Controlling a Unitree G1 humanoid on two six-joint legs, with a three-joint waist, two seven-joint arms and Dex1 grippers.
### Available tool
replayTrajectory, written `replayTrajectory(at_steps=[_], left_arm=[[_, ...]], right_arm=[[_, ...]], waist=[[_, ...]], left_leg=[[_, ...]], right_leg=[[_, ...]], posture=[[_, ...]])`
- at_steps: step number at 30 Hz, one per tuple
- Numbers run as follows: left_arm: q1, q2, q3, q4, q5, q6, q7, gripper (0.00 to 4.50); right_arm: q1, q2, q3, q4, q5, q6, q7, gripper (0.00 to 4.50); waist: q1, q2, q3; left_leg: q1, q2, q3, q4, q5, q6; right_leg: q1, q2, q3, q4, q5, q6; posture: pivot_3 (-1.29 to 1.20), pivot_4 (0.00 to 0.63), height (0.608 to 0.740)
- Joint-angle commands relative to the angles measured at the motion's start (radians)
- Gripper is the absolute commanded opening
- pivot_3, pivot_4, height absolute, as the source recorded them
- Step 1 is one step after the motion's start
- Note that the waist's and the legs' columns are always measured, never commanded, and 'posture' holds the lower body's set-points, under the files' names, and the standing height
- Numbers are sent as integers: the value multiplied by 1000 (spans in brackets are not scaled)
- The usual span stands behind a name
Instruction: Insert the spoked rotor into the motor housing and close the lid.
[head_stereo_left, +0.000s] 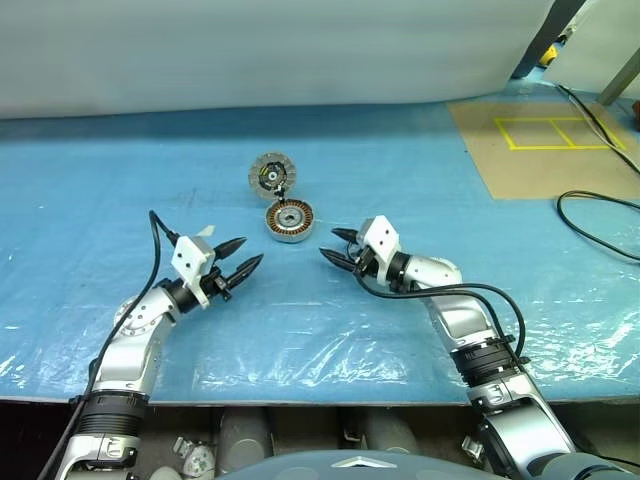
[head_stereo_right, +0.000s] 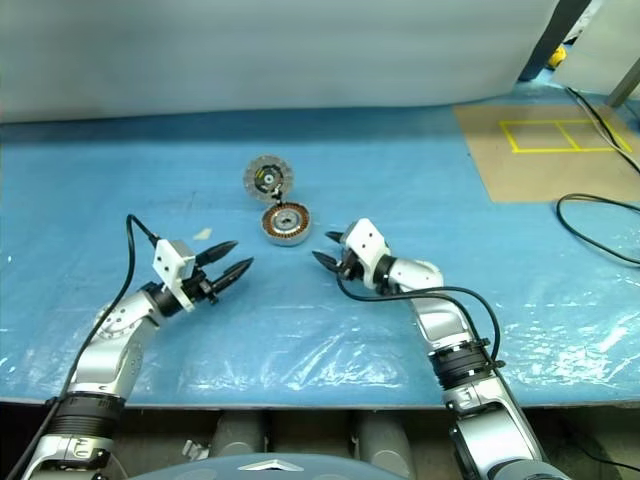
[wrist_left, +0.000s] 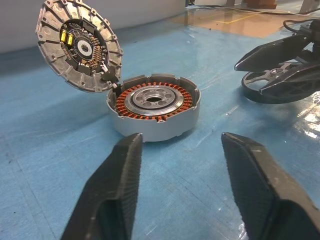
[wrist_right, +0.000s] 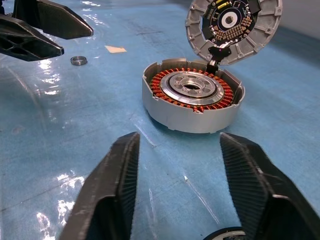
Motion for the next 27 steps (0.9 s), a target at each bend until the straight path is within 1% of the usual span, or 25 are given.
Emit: replayTrajectory(at_steps=[1, 3, 4, 12, 27], left_arm=[[-2, -1, 18, -40, -26, -18, -8, 3698], [-5, 0, 18, -43, -28, -8, -3, 4424], [-7, 2, 18, -44, -30, 0, -1, 4469], [-5, 6, 10, -65, -27, 26, -2, 4469], [8, 7, 15, -55, -20, 6, -2, 4469]], right_arm=[[-6, -1, -24, -53, 34, -4, 7, 3692], [-4, 1, -25, -58, 35, -1, 4, 4418], [-4, 2, -23, -60, 35, 1, 4, 4469], [-8, 0, -14, -51, 16, -13, -4, 4469], [-14, -2, -6, -37, 11, -22, 5, 4469]], waist=[[0, 0, 0], [0, 0, 0], [0, 0, 0], [0, 0, 0], [0, 0, 0]], left_leg=[[0, 0, 0, 0, 0, 0], [0, 0, 0, 0, 0, 0], [0, 0, 0, 0, 0, 0], [0, 0, 0, 0, 0, 0], [0, 0, 0, 0, 0, 0]], right_leg=[[0, 0, 0, 0, 0, 0], [0, 0, 0, 0, 0, 0], [0, 0, 0, 0, 0, 0], [0, 0, 0, 0, 0, 0], [0, 0, 0, 0, 0, 0]], posture=[[0, 150, 740], [0, 150, 740], [0, 150, 740], [0, 150, 740], [0, 150, 740]])
